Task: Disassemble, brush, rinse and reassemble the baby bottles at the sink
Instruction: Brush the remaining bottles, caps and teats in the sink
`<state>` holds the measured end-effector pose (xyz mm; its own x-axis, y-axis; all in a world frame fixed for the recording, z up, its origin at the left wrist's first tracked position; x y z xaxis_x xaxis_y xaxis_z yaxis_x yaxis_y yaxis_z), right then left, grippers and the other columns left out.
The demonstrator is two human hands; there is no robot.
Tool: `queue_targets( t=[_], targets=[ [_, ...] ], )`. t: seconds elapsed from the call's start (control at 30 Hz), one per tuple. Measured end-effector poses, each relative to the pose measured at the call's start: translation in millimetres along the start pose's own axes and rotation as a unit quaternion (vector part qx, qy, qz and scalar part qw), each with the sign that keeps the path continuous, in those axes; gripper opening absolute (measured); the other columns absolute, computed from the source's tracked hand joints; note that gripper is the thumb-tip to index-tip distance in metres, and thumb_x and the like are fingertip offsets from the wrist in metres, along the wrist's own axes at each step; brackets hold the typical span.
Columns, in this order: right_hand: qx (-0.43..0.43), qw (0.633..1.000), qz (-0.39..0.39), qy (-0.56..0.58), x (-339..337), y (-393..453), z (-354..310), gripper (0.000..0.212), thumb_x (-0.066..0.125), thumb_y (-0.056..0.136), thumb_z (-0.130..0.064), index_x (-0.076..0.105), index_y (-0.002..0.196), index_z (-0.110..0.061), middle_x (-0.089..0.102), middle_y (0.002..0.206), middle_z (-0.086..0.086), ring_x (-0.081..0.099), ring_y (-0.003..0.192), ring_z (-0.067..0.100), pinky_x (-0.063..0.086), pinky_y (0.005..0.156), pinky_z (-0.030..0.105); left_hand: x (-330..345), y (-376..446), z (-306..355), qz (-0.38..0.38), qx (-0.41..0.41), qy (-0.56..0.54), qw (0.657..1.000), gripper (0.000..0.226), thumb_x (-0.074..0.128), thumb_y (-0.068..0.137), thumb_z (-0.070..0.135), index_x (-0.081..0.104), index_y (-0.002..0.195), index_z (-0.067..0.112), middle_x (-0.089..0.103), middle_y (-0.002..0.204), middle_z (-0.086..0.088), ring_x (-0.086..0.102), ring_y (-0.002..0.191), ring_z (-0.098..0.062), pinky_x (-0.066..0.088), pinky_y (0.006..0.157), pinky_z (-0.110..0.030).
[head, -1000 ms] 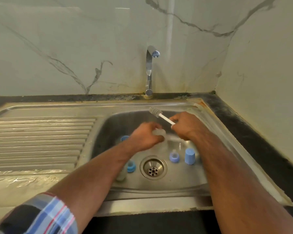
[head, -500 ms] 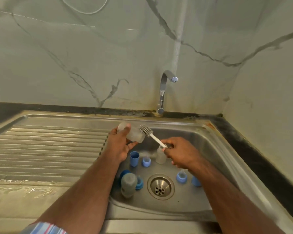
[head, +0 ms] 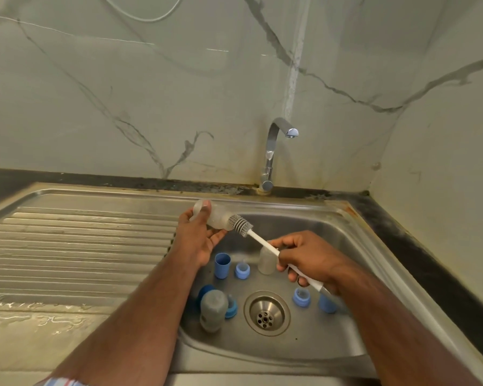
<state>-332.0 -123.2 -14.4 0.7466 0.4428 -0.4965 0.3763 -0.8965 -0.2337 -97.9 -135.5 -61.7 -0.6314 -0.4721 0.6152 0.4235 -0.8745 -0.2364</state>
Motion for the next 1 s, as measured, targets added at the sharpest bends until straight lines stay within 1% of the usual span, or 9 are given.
queue_targets(
  t=[0.27,0.37,0.47,0.6,0.7,0.77,0.87,0.93,1.0],
  targets=[
    [-0.020,0.995,-0.047,0.081,19.2,-0.9,-5.5,0.028,0.056,0.098,-0.003,0.063,0.122,-0.016,0.071,0.080,0.014,0.062,0.061,0.018,0.052,0.054,0.027,7.7,-0.2,1.2,-0.056,0.006,-0.019,0.998,0.045,0.066,0.098,0.020,0.047,0.139,0.020,0.060,0.131,-0.018,0.069,0.106,-0.034,0.064,0.070,-0.041],
    [-0.036,0.993,-0.047,0.099,25.5,-1.1,-10.0,0.030,0.052,0.102,-0.008,0.059,0.126,-0.023,0.069,0.083,0.013,0.063,0.059,0.021,0.055,0.052,0.029,11.4,-0.8,2.5,-0.077,0.003,-0.030,0.997,0.054,0.069,0.095,0.012,0.046,0.142,0.024,0.060,0.132,-0.018,0.072,0.104,-0.034,0.064,0.077,-0.043],
    [-0.038,0.991,-0.047,0.123,32.0,-1.8,-11.1,0.031,0.051,0.103,-0.012,0.058,0.127,-0.030,0.068,0.081,0.008,0.058,0.053,0.018,0.050,0.045,0.026,13.9,-2.8,4.3,-0.105,-0.006,-0.026,0.994,0.055,0.068,0.094,0.010,0.049,0.142,0.031,0.059,0.135,-0.018,0.072,0.106,-0.035,0.063,0.077,-0.044],
    [-0.025,0.969,-0.030,0.243,37.6,0.9,-14.3,0.026,0.050,0.103,-0.010,0.063,0.123,-0.020,0.063,0.075,0.009,0.049,0.049,0.014,0.039,0.040,0.023,30.2,-14.9,-4.5,-0.177,-0.033,0.011,0.984,0.057,0.066,0.093,0.009,0.053,0.142,0.033,0.056,0.139,-0.017,0.070,0.110,-0.038,0.062,0.079,-0.046],
    [-0.020,0.945,-0.041,0.325,42.2,0.1,-18.2,0.025,0.051,0.102,-0.008,0.064,0.122,-0.018,0.062,0.074,0.009,0.048,0.049,0.014,0.037,0.039,0.022,37.0,-19.1,-6.2,-0.191,-0.036,0.004,0.981,0.063,0.068,0.088,0.010,0.052,0.145,0.032,0.056,0.139,-0.018,0.070,0.111,-0.037,0.062,0.078,-0.045],
    [-0.038,0.958,-0.047,0.282,42.5,-0.9,-20.0,0.028,0.053,0.101,-0.007,0.065,0.122,-0.022,0.062,0.073,0.009,0.047,0.049,0.015,0.037,0.038,0.022,36.3,-18.6,-3.5,-0.195,-0.036,-0.004,0.980,0.064,0.067,0.086,0.010,0.052,0.145,0.031,0.058,0.139,-0.018,0.071,0.110,-0.037,0.062,0.079,-0.046],
    [-0.056,0.992,-0.006,0.115,35.7,2.5,-16.3,0.036,0.055,0.100,-0.009,0.062,0.130,-0.027,0.064,0.072,0.005,0.048,0.048,0.014,0.039,0.040,0.023,30.7,-15.9,-0.1,-0.190,-0.037,-0.016,0.981,0.058,0.062,0.094,0.007,0.052,0.145,0.031,0.056,0.139,-0.018,0.068,0.114,-0.039,0.062,0.082,-0.048],
    [-0.053,0.990,0.023,0.128,31.5,4.3,-14.4,0.034,0.056,0.100,-0.009,0.064,0.130,-0.024,0.064,0.073,0.006,0.049,0.049,0.013,0.039,0.041,0.024,30.1,-15.7,0.7,-0.189,-0.034,-0.020,0.981,0.056,0.061,0.095,0.008,0.051,0.145,0.031,0.055,0.139,-0.018,0.070,0.111,-0.038,0.063,0.081,-0.047],
    [-0.045,0.978,0.023,0.204,30.8,3.0,-14.7,0.030,0.057,0.099,-0.009,0.065,0.126,-0.021,0.065,0.074,0.008,0.050,0.049,0.014,0.039,0.041,0.024,33.0,-18.8,-0.3,-0.193,-0.033,-0.018,0.980,0.056,0.061,0.095,0.008,0.051,0.145,0.031,0.057,0.138,-0.018,0.072,0.108,-0.036,0.063,0.082,-0.047]
  ],
)
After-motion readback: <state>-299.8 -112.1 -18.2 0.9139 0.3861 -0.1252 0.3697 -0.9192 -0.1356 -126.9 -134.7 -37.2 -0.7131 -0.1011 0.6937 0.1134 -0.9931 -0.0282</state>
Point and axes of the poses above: each hand's wrist, its own y-axis towards the middle knuckle, its own x-axis out of the palm, z = x × y, the point moved 8 cm from there along y, towards the middle knuckle
